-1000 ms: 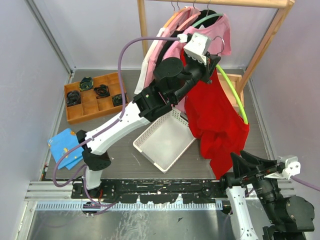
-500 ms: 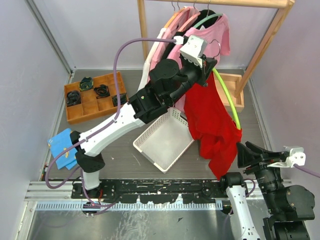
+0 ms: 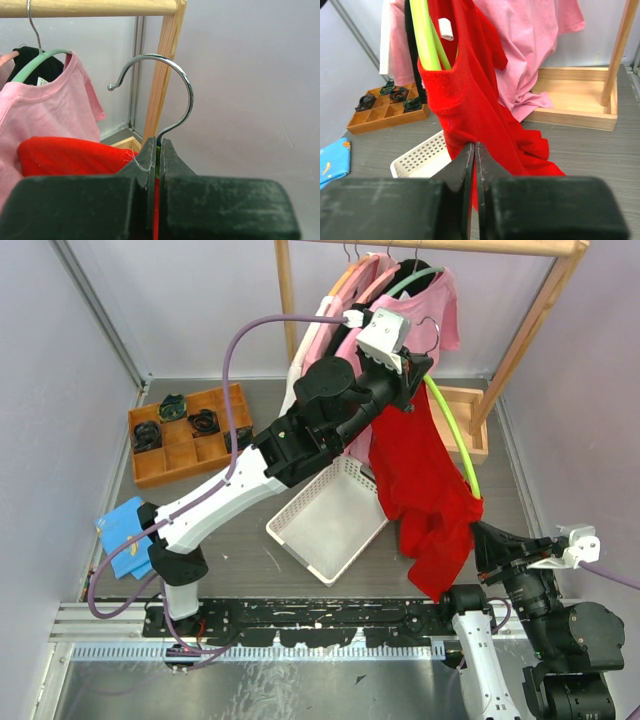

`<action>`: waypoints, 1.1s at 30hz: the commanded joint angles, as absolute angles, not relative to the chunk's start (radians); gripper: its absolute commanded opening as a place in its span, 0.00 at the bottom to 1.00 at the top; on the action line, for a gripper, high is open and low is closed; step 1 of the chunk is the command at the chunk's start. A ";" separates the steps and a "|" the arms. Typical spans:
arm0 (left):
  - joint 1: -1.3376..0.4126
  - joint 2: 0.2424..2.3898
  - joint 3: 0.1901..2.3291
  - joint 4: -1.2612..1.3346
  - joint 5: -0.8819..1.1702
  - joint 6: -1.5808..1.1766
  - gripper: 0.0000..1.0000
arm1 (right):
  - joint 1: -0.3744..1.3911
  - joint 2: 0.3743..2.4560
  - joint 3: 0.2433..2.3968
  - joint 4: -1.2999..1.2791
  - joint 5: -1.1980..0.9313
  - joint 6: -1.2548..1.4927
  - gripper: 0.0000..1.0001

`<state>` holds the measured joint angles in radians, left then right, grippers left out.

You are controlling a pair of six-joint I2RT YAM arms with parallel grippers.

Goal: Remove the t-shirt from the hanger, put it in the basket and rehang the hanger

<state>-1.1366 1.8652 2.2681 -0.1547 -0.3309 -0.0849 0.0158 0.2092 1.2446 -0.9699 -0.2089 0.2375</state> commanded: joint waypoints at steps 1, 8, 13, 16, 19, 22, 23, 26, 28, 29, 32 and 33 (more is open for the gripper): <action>-1.131 1.843 2.313 -0.064 -0.333 -0.095 0.00 | 0.014 0.195 1.243 -0.895 -0.263 0.239 0.03; -1.130 1.876 2.368 -0.083 -0.365 -0.082 0.00 | 0.014 0.161 1.254 -0.958 -0.264 0.233 0.01; -1.131 1.877 2.368 -0.081 -0.362 -0.087 0.00 | 0.014 0.146 1.266 -0.990 -0.255 0.225 0.20; -1.131 1.873 2.359 -0.084 -0.353 -0.095 0.00 | 0.014 0.155 1.274 -0.983 -0.252 0.216 0.43; -1.131 1.867 2.348 -0.081 -0.349 -0.099 0.00 | 0.014 0.169 1.278 -0.968 -0.255 0.211 0.51; -1.131 1.864 2.343 -0.081 -0.347 -0.100 0.00 | 0.015 0.178 1.278 -0.946 -0.252 0.208 0.54; -1.131 1.864 2.342 -0.081 -0.345 -0.101 0.00 | 0.015 0.184 1.277 -0.938 -0.248 0.207 0.54; -1.131 1.861 2.335 -0.080 -0.341 -0.103 0.00 | 0.014 0.197 1.277 -0.918 -0.241 0.204 0.53; -1.131 1.858 2.330 -0.076 -0.341 -0.103 0.00 | 0.014 0.207 1.272 -0.902 -0.240 0.203 0.51; -1.131 1.858 2.329 -0.076 -0.340 -0.104 0.00 | 0.014 0.209 1.271 -0.894 -0.239 0.204 0.49; -1.131 1.858 2.325 -0.077 -0.340 -0.105 0.00 | 0.015 0.218 1.269 -0.872 -0.243 0.204 0.39; -1.131 1.858 2.325 -0.076 -0.340 -0.106 0.00 | 0.014 0.220 1.266 -0.867 -0.242 0.204 0.33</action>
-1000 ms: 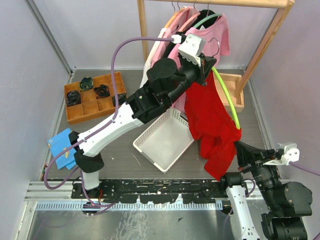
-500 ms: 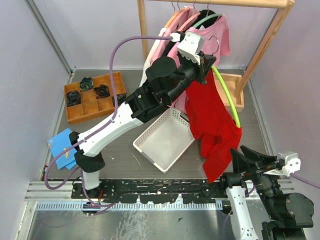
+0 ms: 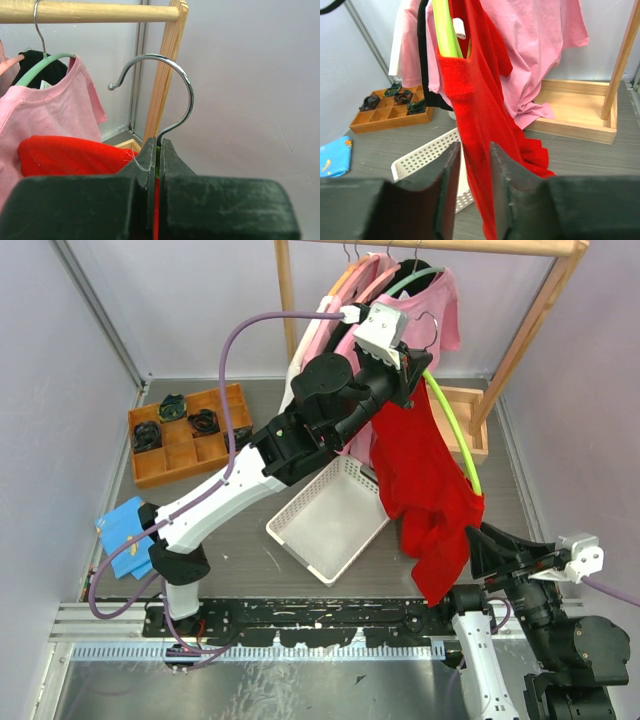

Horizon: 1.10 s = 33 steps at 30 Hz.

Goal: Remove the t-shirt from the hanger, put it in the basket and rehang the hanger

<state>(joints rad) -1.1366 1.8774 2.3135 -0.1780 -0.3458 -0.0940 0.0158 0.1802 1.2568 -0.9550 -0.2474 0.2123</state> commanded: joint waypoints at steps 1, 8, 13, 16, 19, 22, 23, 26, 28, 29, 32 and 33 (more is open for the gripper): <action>-1.131 1.858 2.324 -0.076 -0.340 -0.107 0.00 | 0.015 0.221 1.263 -0.862 -0.245 0.204 0.28; -1.130 1.883 2.374 -0.080 -0.356 -0.109 0.00 | 0.014 0.185 1.229 -0.913 -0.268 0.223 0.01; -1.131 1.903 2.423 -0.089 -0.377 -0.109 0.00 | 0.012 0.110 1.180 -0.996 -0.299 0.265 0.00; -1.130 1.900 2.426 -0.079 -0.393 -0.110 0.00 | 0.011 0.073 1.158 -1.034 -0.310 0.296 0.01; -1.131 1.902 2.443 -0.081 -0.399 -0.114 0.00 | 0.008 0.045 1.146 -1.069 -0.319 0.319 0.01; -1.131 1.914 2.475 -0.098 -0.399 -0.121 0.00 | 0.002 0.026 1.135 -1.088 -0.323 0.328 0.01; -1.131 1.915 2.481 -0.101 -0.398 -0.122 0.00 | 0.001 0.022 1.133 -1.093 -0.325 0.330 0.01; -1.131 1.913 2.476 -0.103 -0.387 -0.129 0.00 | -0.002 0.021 1.134 -1.094 -0.329 0.328 0.01; -1.131 1.906 2.460 -0.101 -0.372 -0.132 0.00 | -0.002 0.033 1.146 -1.090 -0.324 0.319 0.01; -1.131 1.900 2.445 -0.097 -0.360 -0.135 0.00 | -0.002 0.041 1.157 -1.090 -0.318 0.313 0.01; -1.131 1.871 2.373 -0.068 -0.329 -0.136 0.00 | -0.002 0.080 1.205 -1.087 -0.280 0.277 0.23; -1.133 1.860 2.346 -0.057 -0.327 -0.135 0.00 | -0.002 0.098 1.230 -1.087 -0.264 0.270 0.28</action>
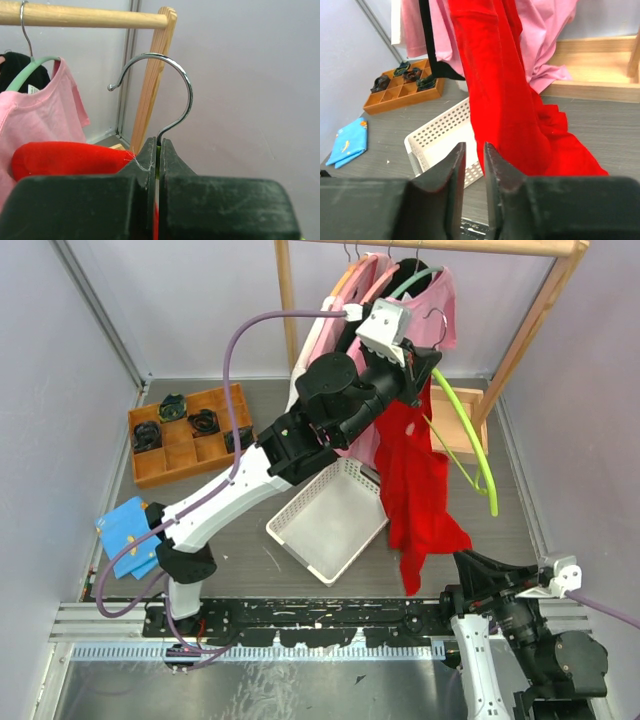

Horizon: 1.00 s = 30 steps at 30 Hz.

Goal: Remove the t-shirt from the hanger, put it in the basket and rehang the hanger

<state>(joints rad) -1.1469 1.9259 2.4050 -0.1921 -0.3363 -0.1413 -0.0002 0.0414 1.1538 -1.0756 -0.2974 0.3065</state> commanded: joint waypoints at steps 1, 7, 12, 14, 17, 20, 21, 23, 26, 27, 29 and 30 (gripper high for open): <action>-1.134 1.851 2.324 -0.051 -0.323 -0.134 0.00 | -0.002 0.114 1.255 -1.088 -0.246 0.257 0.33; -1.143 1.812 2.261 -0.046 -0.324 -0.108 0.00 | 0.000 0.214 1.410 -1.124 -0.074 0.186 0.40; -1.144 1.788 2.214 -0.038 -0.324 -0.087 0.00 | 0.025 0.269 1.502 -1.118 0.009 0.184 0.40; -1.145 1.781 2.198 -0.033 -0.325 -0.081 0.00 | 0.026 0.287 1.533 -1.101 -0.006 0.179 0.41; -1.149 1.782 2.193 -0.039 -0.324 -0.077 0.00 | 0.027 0.317 1.575 -1.074 -0.044 0.170 0.46; -1.165 1.786 2.189 -0.046 -0.327 -0.070 0.00 | 0.026 0.366 1.616 -1.049 -0.094 0.167 0.54; -1.174 1.788 2.188 -0.047 -0.330 -0.066 0.00 | 0.027 0.388 1.632 -1.046 -0.112 0.170 0.54; -1.195 1.795 2.189 -0.049 -0.347 -0.048 0.00 | 0.027 0.432 1.666 -1.038 -0.147 0.185 0.56; -1.230 1.814 2.208 -0.058 -0.377 -0.014 0.00 | 0.026 0.496 1.711 -1.034 -0.189 0.201 0.56; -1.241 1.823 2.219 -0.063 -0.386 -0.005 0.00 | 0.025 0.513 1.719 -1.032 -0.194 0.202 0.56; -1.260 1.841 2.236 -0.074 -0.400 0.006 0.00 | 0.026 0.545 1.732 -1.029 -0.193 0.201 0.56; -1.267 1.850 2.245 -0.078 -0.405 0.011 0.00 | 0.026 0.556 1.734 -1.029 -0.190 0.198 0.56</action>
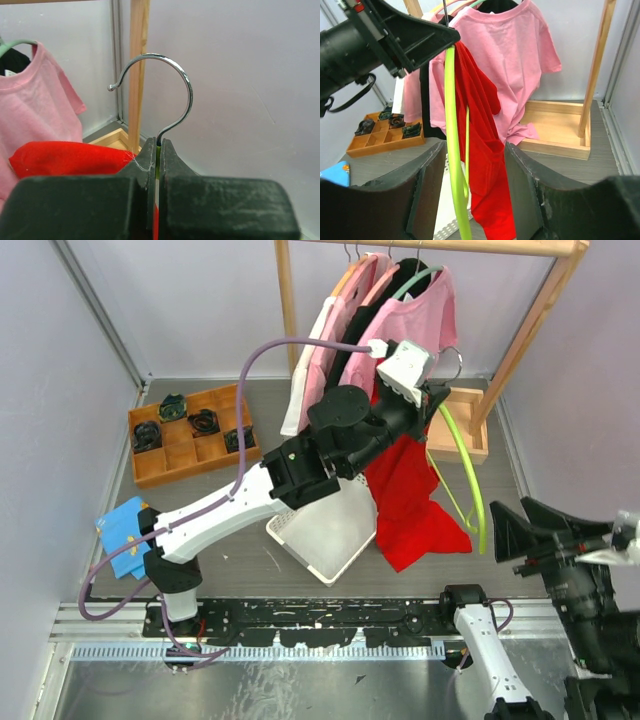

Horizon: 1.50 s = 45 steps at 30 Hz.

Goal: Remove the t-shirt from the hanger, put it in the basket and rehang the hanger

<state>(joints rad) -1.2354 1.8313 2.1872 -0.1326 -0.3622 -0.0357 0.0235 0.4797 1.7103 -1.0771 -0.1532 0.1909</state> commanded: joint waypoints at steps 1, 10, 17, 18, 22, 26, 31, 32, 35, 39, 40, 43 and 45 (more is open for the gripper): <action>-1.272 1.858 2.254 -0.083 -0.410 0.014 0.00 | 0.026 0.566 1.734 -1.029 -0.185 0.193 0.56; -1.295 1.935 2.355 -0.141 -0.439 0.034 0.00 | 0.027 0.630 1.706 -1.053 -0.164 0.158 0.56; -1.296 1.989 2.452 -0.185 -0.448 0.038 0.00 | 0.026 0.616 1.670 -1.055 -0.178 0.156 0.56; -1.296 1.993 2.459 -0.189 -0.448 0.038 0.00 | 0.026 0.615 1.662 -1.056 -0.177 0.154 0.56; -1.298 1.994 2.459 -0.192 -0.448 0.040 0.00 | 0.026 0.612 1.629 -1.060 -0.158 0.150 0.56; -1.303 1.984 2.442 -0.189 -0.450 0.041 0.00 | 0.026 0.610 1.608 -1.056 -0.142 0.147 0.54; -1.308 1.979 2.435 -0.188 -0.452 0.040 0.00 | 0.026 0.604 1.585 -1.038 -0.131 0.147 0.51; -1.308 1.977 2.435 -0.190 -0.452 0.039 0.00 | 0.025 0.601 1.580 -1.031 -0.127 0.147 0.50; -1.310 1.971 2.430 -0.191 -0.455 0.035 0.00 | 0.026 0.591 1.566 -1.015 -0.118 0.146 0.47; -1.310 1.959 2.415 -0.192 -0.454 0.031 0.00 | 0.026 0.571 1.549 -0.983 -0.106 0.148 0.38; -1.310 1.956 2.410 -0.191 -0.454 0.031 0.00 | 0.026 0.565 1.545 -0.973 -0.103 0.148 0.35; -1.310 1.947 2.395 -0.192 -0.458 0.031 0.00 | 0.026 0.550 1.537 -0.948 -0.104 0.149 0.23; -1.310 1.943 2.390 -0.194 -0.459 0.029 0.00 | 0.026 0.542 1.534 -0.937 -0.110 0.149 0.16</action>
<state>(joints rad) -1.3052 2.0018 2.4004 -0.2405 -0.4419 0.0242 0.0319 0.5575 1.5368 -1.0424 -0.1692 0.1448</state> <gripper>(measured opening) 0.018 0.234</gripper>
